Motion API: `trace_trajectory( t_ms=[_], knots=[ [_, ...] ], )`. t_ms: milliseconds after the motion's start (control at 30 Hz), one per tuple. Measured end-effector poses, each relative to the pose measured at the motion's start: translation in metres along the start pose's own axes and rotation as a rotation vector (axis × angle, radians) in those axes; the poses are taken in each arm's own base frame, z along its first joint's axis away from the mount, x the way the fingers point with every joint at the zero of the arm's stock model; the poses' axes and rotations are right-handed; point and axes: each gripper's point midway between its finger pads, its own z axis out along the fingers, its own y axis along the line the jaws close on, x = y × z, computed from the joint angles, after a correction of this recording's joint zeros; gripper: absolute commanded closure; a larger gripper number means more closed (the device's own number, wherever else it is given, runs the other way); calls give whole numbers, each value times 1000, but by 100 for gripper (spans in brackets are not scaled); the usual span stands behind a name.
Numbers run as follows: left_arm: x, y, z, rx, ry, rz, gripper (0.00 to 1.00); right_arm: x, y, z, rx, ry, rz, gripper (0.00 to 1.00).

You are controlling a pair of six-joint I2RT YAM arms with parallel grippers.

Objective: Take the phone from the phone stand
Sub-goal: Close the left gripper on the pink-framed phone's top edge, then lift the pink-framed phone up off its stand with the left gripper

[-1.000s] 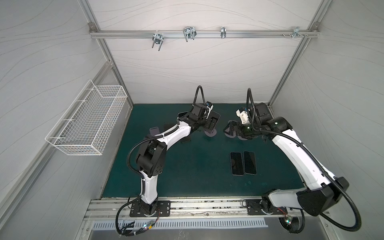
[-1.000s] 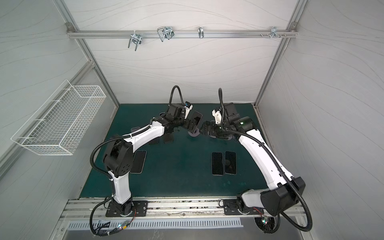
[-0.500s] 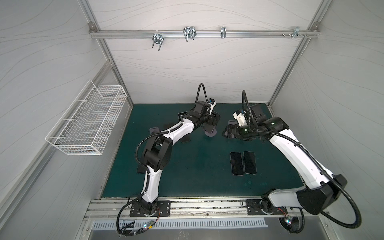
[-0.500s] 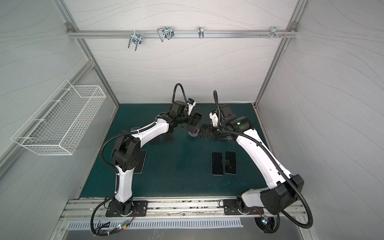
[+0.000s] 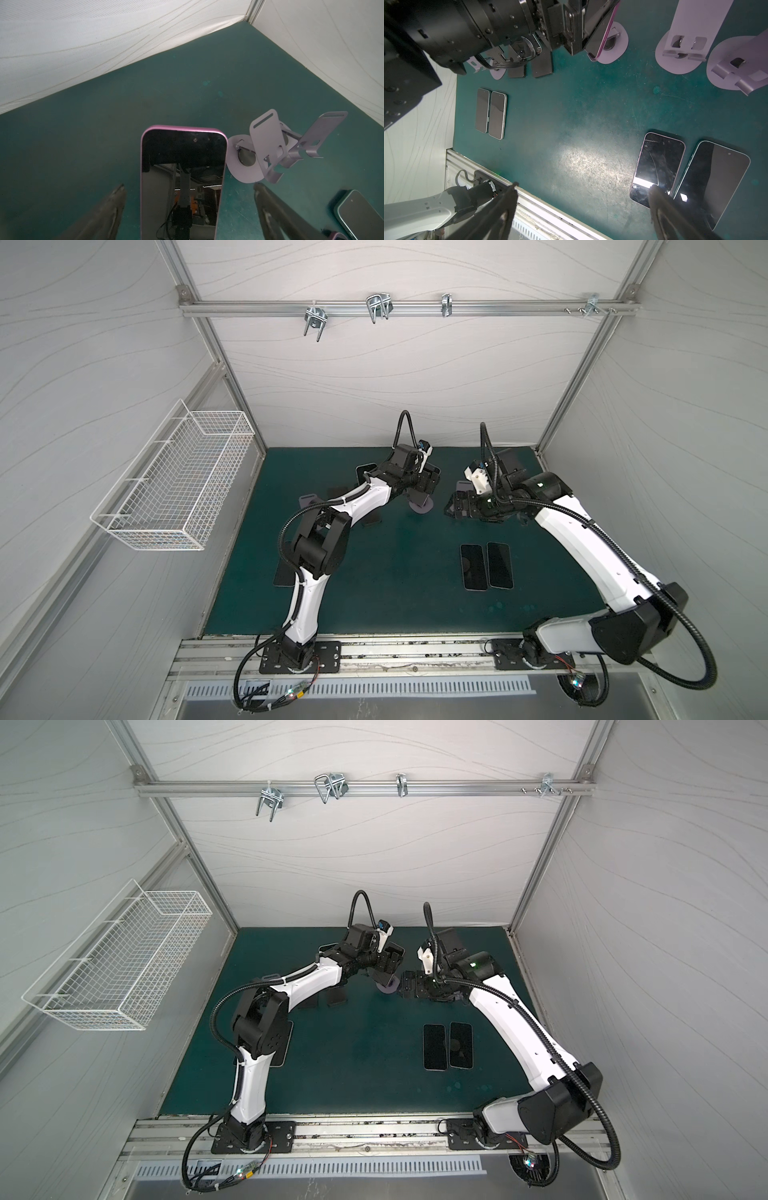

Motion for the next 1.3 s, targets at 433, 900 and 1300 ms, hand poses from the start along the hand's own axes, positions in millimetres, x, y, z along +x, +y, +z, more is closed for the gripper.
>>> trace_trajectory(
  t_ms=[433, 900, 1300],
  knots=[
    [6, 1, 6, -1, 15, 24, 4, -4, -15, 0, 10, -3, 46, 1],
    [0, 2, 6, -9, 3, 67, 4, -2, -18, 15, 10, 46, 63, 1],
    [15, 6, 19, -15, 34, 73, 6, -5, -17, 14, 7, 39, 59, 1]
  ],
)
